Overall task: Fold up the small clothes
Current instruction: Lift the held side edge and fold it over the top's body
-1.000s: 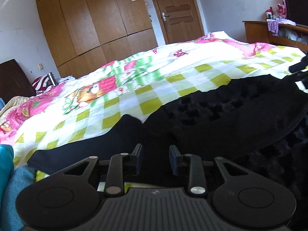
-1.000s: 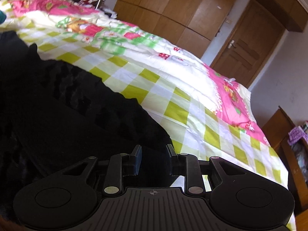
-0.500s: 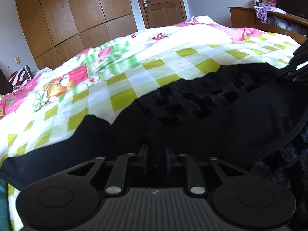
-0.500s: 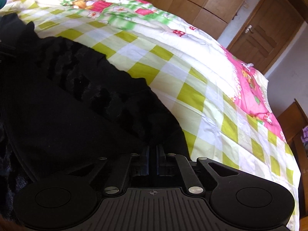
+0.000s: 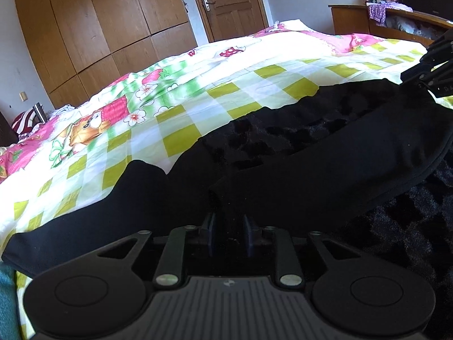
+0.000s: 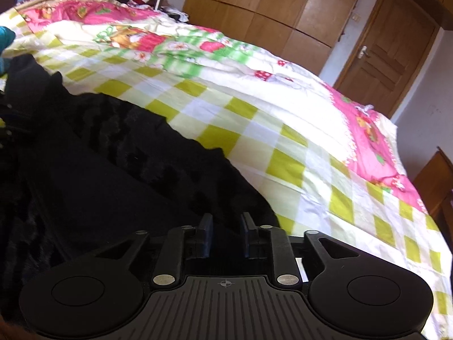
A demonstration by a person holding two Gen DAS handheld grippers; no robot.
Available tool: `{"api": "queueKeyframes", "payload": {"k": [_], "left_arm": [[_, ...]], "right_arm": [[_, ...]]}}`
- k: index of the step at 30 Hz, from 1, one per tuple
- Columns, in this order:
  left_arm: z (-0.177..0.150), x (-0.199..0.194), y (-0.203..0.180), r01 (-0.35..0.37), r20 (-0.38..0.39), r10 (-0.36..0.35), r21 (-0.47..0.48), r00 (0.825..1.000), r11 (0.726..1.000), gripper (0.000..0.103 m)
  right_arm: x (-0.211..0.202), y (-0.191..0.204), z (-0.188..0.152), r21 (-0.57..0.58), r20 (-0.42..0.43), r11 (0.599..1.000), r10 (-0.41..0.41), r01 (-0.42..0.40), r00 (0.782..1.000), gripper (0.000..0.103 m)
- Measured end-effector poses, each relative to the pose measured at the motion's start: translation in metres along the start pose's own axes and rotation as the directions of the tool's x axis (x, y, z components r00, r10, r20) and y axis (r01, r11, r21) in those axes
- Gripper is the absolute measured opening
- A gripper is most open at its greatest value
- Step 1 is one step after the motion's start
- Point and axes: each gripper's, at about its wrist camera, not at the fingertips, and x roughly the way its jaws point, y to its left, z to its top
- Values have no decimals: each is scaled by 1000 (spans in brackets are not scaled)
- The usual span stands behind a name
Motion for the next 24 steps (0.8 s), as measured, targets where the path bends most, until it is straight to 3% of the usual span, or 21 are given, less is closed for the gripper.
{"api": "queueKeyframes", "payload": {"k": [1, 3, 4, 7, 8, 9, 12, 14, 17, 21, 24], "left_arm": [[1, 1, 1, 8, 0, -8, -21, 1000, 1000, 43], [5, 5, 2, 24, -8, -25, -51, 1000, 998, 45], [6, 7, 0, 20, -12, -21, -46, 1000, 999, 45], [9, 9, -4, -5, -7, 5, -1, 1000, 1000, 39], [11, 8, -5, -20, 1, 20, 7, 1000, 1000, 31], [13, 7, -6, -33, 18, 33, 7, 999, 999, 30], [20, 8, -7, -74, 83, 74, 5, 994, 997, 30], [18, 19, -9, -96, 63, 94, 23, 994, 995, 30], [4, 17, -4, -97, 32, 96, 10, 995, 995, 33], [-20, -22, 5, -150, 51, 150, -13, 987, 989, 35], [-44, -49, 20, -127, 37, 133, -139, 990, 982, 35]], "right_arm": [[4, 6, 5, -21, -2, 999, 26, -26, 1000, 36], [20, 22, 11, -95, -31, 994, 57, -60, 998, 37], [27, 29, 12, -125, -46, 990, 58, -64, 997, 33], [41, 49, 12, -199, -109, 979, 27, -48, 994, 6], [39, 56, 11, -219, -104, 975, 5, -27, 995, 1], [37, 58, 11, -227, -94, 974, -30, 8, 995, 0], [42, 46, 9, -142, -117, 985, -117, 100, 986, 0], [45, 41, 6, -98, -147, 988, -129, 116, 981, 0], [27, 50, 9, -132, -114, 984, -134, 119, 984, 0], [-3, 68, 37, -85, -13, 994, -64, 63, 998, 11], [-16, 105, 69, -101, 62, 994, 38, -31, 997, 11]]}}
